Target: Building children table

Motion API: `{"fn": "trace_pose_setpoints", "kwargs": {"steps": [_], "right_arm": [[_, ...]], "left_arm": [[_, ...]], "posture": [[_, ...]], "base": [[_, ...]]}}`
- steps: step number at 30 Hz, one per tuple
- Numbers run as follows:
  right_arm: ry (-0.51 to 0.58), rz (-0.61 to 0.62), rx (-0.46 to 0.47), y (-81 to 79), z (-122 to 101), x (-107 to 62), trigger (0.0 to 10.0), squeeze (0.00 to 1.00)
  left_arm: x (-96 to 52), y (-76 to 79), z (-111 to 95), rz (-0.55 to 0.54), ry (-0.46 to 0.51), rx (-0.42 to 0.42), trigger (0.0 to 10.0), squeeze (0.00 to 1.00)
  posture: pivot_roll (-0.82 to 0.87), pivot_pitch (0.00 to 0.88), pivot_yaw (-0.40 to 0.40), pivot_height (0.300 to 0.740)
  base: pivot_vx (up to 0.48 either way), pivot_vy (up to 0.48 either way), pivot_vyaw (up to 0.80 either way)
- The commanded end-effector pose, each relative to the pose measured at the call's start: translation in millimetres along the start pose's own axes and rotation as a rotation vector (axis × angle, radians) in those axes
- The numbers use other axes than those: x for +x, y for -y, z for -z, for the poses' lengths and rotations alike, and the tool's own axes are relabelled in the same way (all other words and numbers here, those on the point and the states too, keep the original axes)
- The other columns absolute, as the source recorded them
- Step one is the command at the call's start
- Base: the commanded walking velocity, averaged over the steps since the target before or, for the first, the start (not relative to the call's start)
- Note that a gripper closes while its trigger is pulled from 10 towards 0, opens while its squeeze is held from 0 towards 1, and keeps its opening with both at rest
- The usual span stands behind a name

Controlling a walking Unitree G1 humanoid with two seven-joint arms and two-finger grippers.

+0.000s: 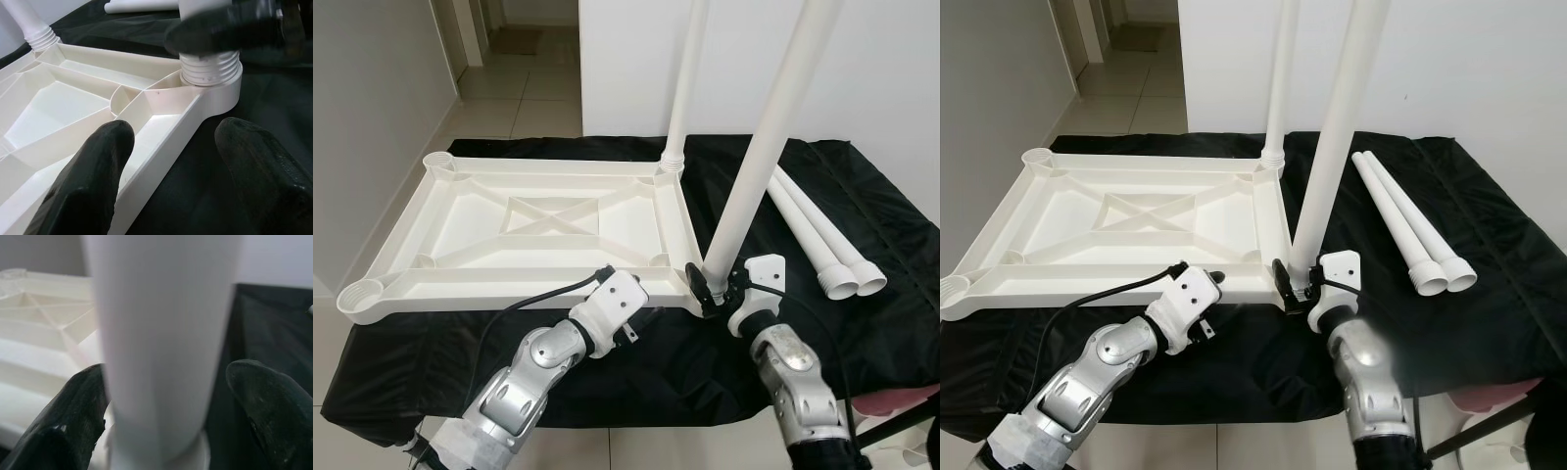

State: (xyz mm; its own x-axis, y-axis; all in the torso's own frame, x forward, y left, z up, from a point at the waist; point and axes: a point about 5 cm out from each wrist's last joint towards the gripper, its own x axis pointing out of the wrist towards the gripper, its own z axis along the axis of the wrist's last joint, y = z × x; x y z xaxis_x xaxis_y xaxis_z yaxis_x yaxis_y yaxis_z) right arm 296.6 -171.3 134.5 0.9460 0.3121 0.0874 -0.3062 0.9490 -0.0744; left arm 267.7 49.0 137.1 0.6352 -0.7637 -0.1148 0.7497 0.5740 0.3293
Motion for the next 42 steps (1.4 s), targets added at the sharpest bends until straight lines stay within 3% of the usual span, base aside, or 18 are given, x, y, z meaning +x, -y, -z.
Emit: {"fn": "trace_pose_setpoints", "kwargs": {"steps": [1,3,12,13,15,16,18,19,21,22,30,31,37,42], "right_arm": [[0.001,-0.017,0.009,2.6,1.2,1.0,10.0,0.0],[0.001,-0.017,0.009,2.6,1.2,1.0,10.0,0.0],[-0.05,-0.256,-0.073,5.7,5.6,16.6,10.0,0.0],[-0.059,-0.284,-0.085,5.1,6.9,20.6,9.4,0.0],[-0.059,-0.284,-0.085,5.1,6.9,20.6,9.4,0.0],[-0.06,-0.308,-0.093,4.6,7.2,23.6,4.9,0.0],[-0.06,-0.321,-0.1,4.7,6.9,25.4,4.9,0.0],[-0.059,-0.324,-0.102,5.7,6.8,27.0,2.8,0.0],[-0.059,-0.324,-0.102,5.7,6.8,27.0,2.8,0.0],[-0.069,-0.319,-0.107,8.7,7.9,27.9,0.0,0.0],[-0.092,-0.299,-0.102,18.8,11.6,26.6,0.0,0.0],[-0.093,-0.277,-0.084,18.3,11.9,25.9,10.0,0.0],[-0.097,-0.172,-0.068,18.2,14.6,26.3,10.0,0.0],[-0.099,0.021,0.04,1.5,13.8,24.9,10.0,0.0]], "left_arm": [[0.4,1.9,2.7,0.021,-0.013,0.016,10.0,0.0],[0.4,1.9,2.7,0.021,-0.013,0.016,10.0,0.0],[3.9,0.5,-1.0,0.023,0.002,0.024,10.0,0.0],[5.0,0.1,-2.3,0.023,0.006,0.025,10.0,0.0],[5.0,0.1,-2.3,0.023,0.006,0.025,10.0,0.0],[5.8,0.1,-3.3,0.025,0.009,0.025,10.0,0.0],[6.4,0.0,-4.1,0.026,0.011,0.026,10.0,0.0],[6.8,0.0,-4.4,0.025,0.011,0.027,10.0,0.0],[6.8,0.0,-4.4,0.025,0.011,0.027,10.0,0.0],[7.4,-1.0,-5.0,0.017,0.013,0.025,10.0,0.0],[8.6,-1.4,-5.3,0.004,0.013,0.023,10.0,0.0],[8.5,-1.6,-5.2,0.001,0.013,0.02,10.0,0.0],[8.4,-1.8,-4.2,-0.002,0.011,0.016,10.0,0.0],[11.2,-0.8,-5.9,-0.001,0.016,0.012,10.0,0.0]], "posture": [[-0.02,0.0,-0.015,0.74],[-0.02,0.0,-0.015,0.74],[-0.02,0.0,-0.005,0.74],[-0.02,0.0,-0.007,0.74],[-0.02,0.0,-0.007,0.74],[-0.01,0.0,-0.007,0.74],[-0.01,0.0,-0.009,0.74],[-0.01,0.0,-0.009,0.74],[-0.01,0.0,-0.009,0.74],[-0.01,0.0,-0.017,0.74],[-0.01,0.0,-0.024,0.74],[-0.01,0.0,-0.031,0.74],[-0.01,0.0,-0.031,0.74],[-0.02,0.0,-0.033,0.74]], "base": [[0.0,0.0,0.0],[0.0,0.0,0.0],[0.0,0.0,0.0],[0.0,0.0,0.0],[0.0,0.0,0.0],[0.0,0.0,0.0],[0.0,0.0,0.0],[0.0,0.0,0.0],[0.0,0.0,0.0],[0.0,0.0,0.0],[0.0,0.0,0.0],[0.0,0.0,0.0],[0.0,0.0,0.0],[0.0,0.0,0.0]]}}
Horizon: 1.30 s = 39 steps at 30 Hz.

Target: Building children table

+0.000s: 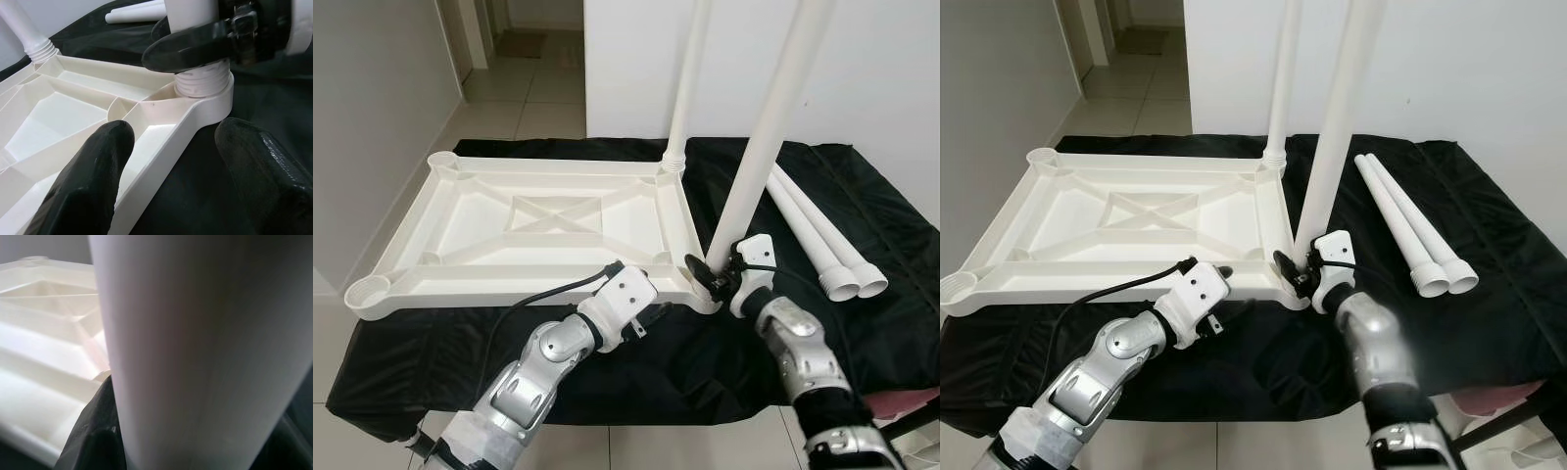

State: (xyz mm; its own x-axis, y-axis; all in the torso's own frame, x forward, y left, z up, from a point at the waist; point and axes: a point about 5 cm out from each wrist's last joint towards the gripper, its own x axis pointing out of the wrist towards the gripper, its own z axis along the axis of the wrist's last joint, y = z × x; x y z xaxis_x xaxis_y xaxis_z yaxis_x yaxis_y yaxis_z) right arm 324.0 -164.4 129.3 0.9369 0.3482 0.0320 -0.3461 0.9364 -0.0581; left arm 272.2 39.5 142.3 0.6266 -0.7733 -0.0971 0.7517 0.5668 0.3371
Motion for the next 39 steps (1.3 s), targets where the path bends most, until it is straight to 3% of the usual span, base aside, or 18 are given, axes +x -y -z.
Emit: {"fn": "trace_pose_setpoints", "kwargs": {"steps": [1,8,10,11,15,22,23,36,37,39], "right_arm": [[-0.046,0.104,0.046,-1.4,5.6,-2.8,10.0,0.0],[-0.064,0.289,0.093,-7.3,7.1,-8.4,10.0,0.0],[-0.065,0.336,0.118,-11.7,8.4,-10.0,10.0,0.0],[-0.057,0.384,0.145,-21.3,8.4,-11.2,10.0,0.0],[-0.044,0.387,0.149,-38.5,6.1,-9.6,10.0,0.0],[-0.035,0.393,0.157,-50.0,1.4,-8.9,10.0,0.0],[-0.029,0.392,0.157,-50.2,-1.4,-8.5,10.0,1.0],[0.018,0.356,0.075,-40.4,-14.8,-10.8,10.0,1.0],[0.042,0.304,0.058,-39.8,-19.0,-12.4,10.0,0.0],[0.049,0.277,0.055,-40.5,-19.6,-13.5,10.0,0.0]], "left_arm": [[2.2,-0.9,0.5,-0.005,-0.003,0.002,10.0,0.0],[2.2,-0.4,2.7,0.005,-0.008,0.009,10.0,0.0],[2.1,-1.1,3.0,0.005,-0.01,0.011,10.0,0.0],[1.7,-3.0,2.8,0.002,-0.011,0.013,10.0,0.0],[0.8,-6.2,3.0,-0.008,-0.014,0.015,10.0,0.0],[-1.3,-9.9,3.3,-0.023,-0.018,0.015,10.0,0.0],[-1.7,-10.4,3.1,-0.026,-0.018,0.014,10.0,0.0],[-1.4,-11.2,2.2,0.01,-0.007,0.008,10.0,0.0],[-3.0,-13.5,2.8,0.028,0.001,-0.003,10.0,0.0],[-4.6,-13.6,3.6,0.043,0.003,-0.011,10.0,0.0]], "posture": [[-0.02,0.0,-0.033,0.74],[-0.02,0.0,-0.024,0.74],[-0.02,0.0,-0.024,0.74],[-0.02,0.0,-0.022,0.74],[-0.02,0.0,-0.023,0.74],[-0.01,0.006,-0.017,0.74],[-0.01,0.012,-0.008,0.74],[-0.05,0.029,0.005,0.74],[-0.05,0.032,0.004,0.74],[-0.04,0.034,0.002,0.74]], "base": [[0.0,0.0,0.0],[0.0,0.0,0.0],[0.0,0.0,0.0],[0.0,0.0,0.0],[0.0,0.0,0.0],[0.0,0.0,0.0],[0.0,0.0,0.0],[0.0,0.0,0.0],[0.0,0.0,0.0],[0.0,0.0,0.0]]}}
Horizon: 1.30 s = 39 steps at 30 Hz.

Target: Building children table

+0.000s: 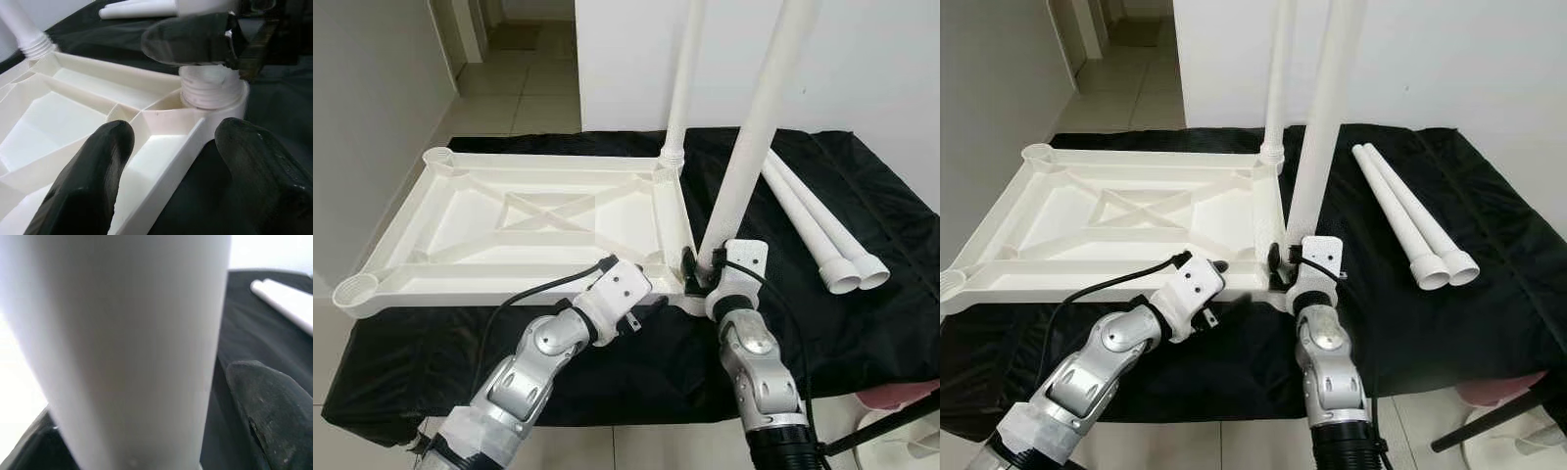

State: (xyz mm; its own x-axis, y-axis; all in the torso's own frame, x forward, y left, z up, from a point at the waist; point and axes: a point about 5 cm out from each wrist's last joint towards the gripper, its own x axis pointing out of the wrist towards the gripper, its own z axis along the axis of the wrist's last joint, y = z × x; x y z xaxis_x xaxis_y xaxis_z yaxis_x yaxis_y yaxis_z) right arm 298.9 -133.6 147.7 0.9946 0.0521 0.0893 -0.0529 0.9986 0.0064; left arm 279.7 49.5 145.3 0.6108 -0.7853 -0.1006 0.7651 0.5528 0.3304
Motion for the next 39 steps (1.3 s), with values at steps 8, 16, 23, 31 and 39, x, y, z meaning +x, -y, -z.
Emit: {"fn": "trace_pose_setpoints", "kwargs": {"steps": [8,16,23,31,39], "right_arm": [[0.033,-0.158,0.013,-2.5,1.0,-7.4,10.0,0.0],[0.028,-0.253,0.0,15.9,12.0,-5.8,10.0,0.0],[0.022,-0.384,-0.041,20.5,12.8,-0.1,10.0,0.0],[0.028,-0.495,-0.085,26.1,9.3,8.6,10.0,0.0],[-0.002,-0.622,-0.149,30.3,12.0,17.7,10.0,0.0]], "left_arm": [[-12.7,2.8,1.7,0.097,0.024,-0.068,10.0,0.0],[-18.6,16.6,3.0,0.194,0.033,-0.12,10.0,0.0],[-24.2,27.1,12.1,0.253,-0.013,-0.102,10.0,0.0],[-24.8,19.5,3.3,0.236,0.009,-0.14,10.0,0.0],[-21.8,13.3,0.7,0.201,-0.024,-0.126,10.0,0.0]], "posture": [[-0.04,0.031,-0.001,0.74],[-0.03,0.021,-0.022,0.74],[-0.03,0.0,-0.019,0.74],[-0.03,0.0,0.003,0.74],[-0.02,0.0,0.007,0.74]], "base": [[0.0,0.0,0.0],[0.0,0.0,0.0],[0.0,0.0,0.0],[0.0,0.0,0.0],[0.0,0.0,0.0]]}}
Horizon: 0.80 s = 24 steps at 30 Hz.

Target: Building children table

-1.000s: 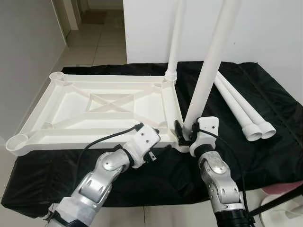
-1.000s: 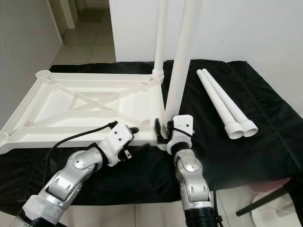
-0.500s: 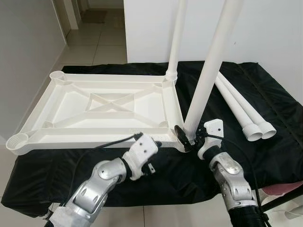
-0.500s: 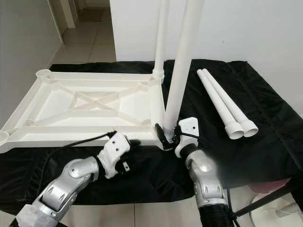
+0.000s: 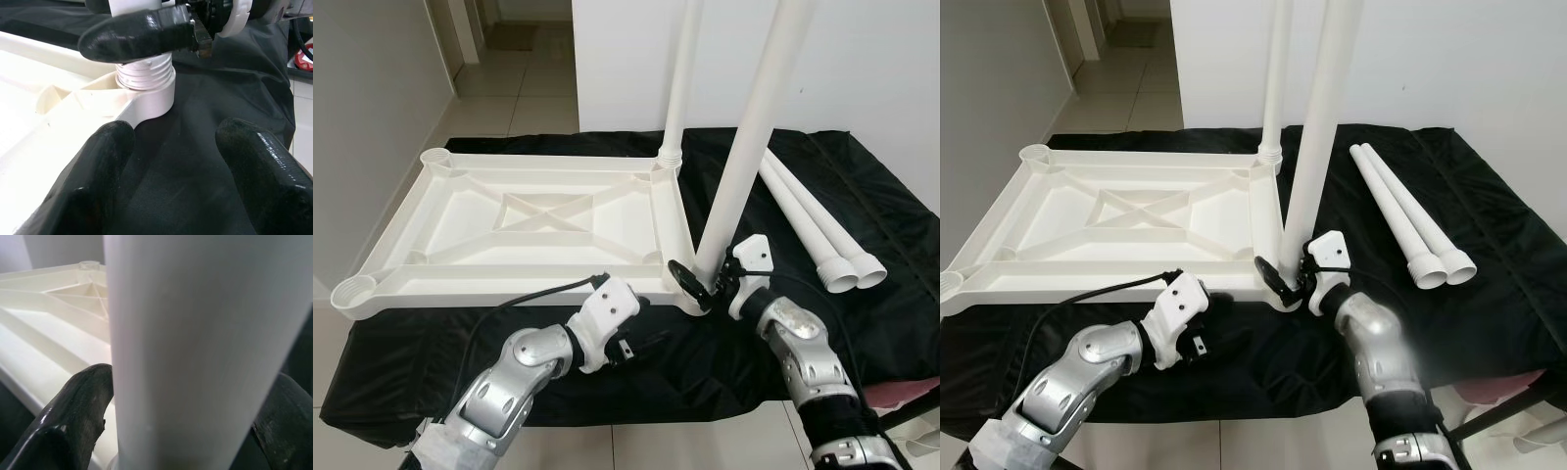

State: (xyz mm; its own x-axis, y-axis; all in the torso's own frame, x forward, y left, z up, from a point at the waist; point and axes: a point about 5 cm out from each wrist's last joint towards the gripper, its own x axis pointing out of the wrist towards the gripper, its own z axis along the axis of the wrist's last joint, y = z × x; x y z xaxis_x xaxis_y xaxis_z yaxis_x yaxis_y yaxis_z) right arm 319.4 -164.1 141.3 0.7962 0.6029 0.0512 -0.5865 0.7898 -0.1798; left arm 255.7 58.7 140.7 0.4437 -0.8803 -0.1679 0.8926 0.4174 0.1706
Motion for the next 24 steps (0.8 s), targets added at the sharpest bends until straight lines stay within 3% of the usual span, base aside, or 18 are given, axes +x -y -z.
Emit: {"fn": "trace_pose_setpoints", "kwargs": {"steps": [1,2,3,4,5,6,7,17,18,24], "right_arm": [[-0.022,-0.038,-0.005,-1.2,4.9,0.4,10.0,0.0],[-0.029,-0.05,-0.011,0.2,5.8,0.5,8.6,0.0],[-0.029,-0.05,-0.011,0.2,5.8,0.5,8.6,0.0],[-0.037,-0.058,-0.02,1.5,6.6,0.7,4.8,0.0],[-0.041,-0.066,-0.026,2.7,7.4,0.8,4.8,0.0],[-0.045,-0.071,-0.03,3.8,8.2,1.0,2.8,0.0],[-0.049,-0.075,-0.028,4.7,8.9,1.1,0.0,0.0],[-0.06,-0.083,-0.02,8.4,12.6,0.0,0.0,0.0],[-0.066,-0.079,-0.011,8.6,14.1,-0.7,10.0,0.0],[-0.055,-0.034,0.048,8.8,15.0,-2.2,10.0,0.0]], "left_arm": [[-0.5,-0.9,-1.8,-0.001,-0.01,0.017,10.0,0.0],[-0.4,-0.9,-2.4,-0.009,-0.008,0.023,10.0,0.0],[-0.4,-0.9,-2.4,-0.009,-0.008,0.023,10.0,0.0],[-0.1,-1.1,-2.1,-0.019,-0.012,0.027,10.0,0.0],[0.1,-1.2,-2.0,-0.025,-0.016,0.029,10.0,0.0],[0.2,-1.4,-1.8,-0.03,-0.018,0.033,10.0,0.0],[0.2,-1.6,-1.8,-0.034,-0.019,0.034,10.0,0.0],[1.2,-2.5,-3.2,-0.051,-0.016,0.044,10.0,0.0],[1.6,-1.5,-2.3,-0.051,-0.018,0.046,10.0,0.0],[2.3,2.0,-1.3,-0.046,-0.02,0.049,10.0,0.0]], "posture": [[-0.02,0.0,0.007,0.74],[-0.02,0.0,0.006,0.74],[-0.02,0.0,0.006,0.74],[-0.02,0.0,0.006,0.74],[-0.02,0.0,0.006,0.74],[-0.02,0.0,0.006,0.74],[-0.01,0.0,0.0,0.74],[-0.01,0.0,-0.003,0.74],[-0.01,0.0,-0.003,0.74],[-0.01,0.0,-0.004,0.74]], "base": [[0.0,0.0,0.0],[0.0,0.0,0.0],[0.0,0.0,0.0],[0.0,0.0,0.0],[0.0,0.0,0.0],[0.0,0.0,0.0],[0.0,0.0,0.0],[0.0,0.0,0.0],[0.0,0.0,0.0],[0.0,0.0,0.0]]}}
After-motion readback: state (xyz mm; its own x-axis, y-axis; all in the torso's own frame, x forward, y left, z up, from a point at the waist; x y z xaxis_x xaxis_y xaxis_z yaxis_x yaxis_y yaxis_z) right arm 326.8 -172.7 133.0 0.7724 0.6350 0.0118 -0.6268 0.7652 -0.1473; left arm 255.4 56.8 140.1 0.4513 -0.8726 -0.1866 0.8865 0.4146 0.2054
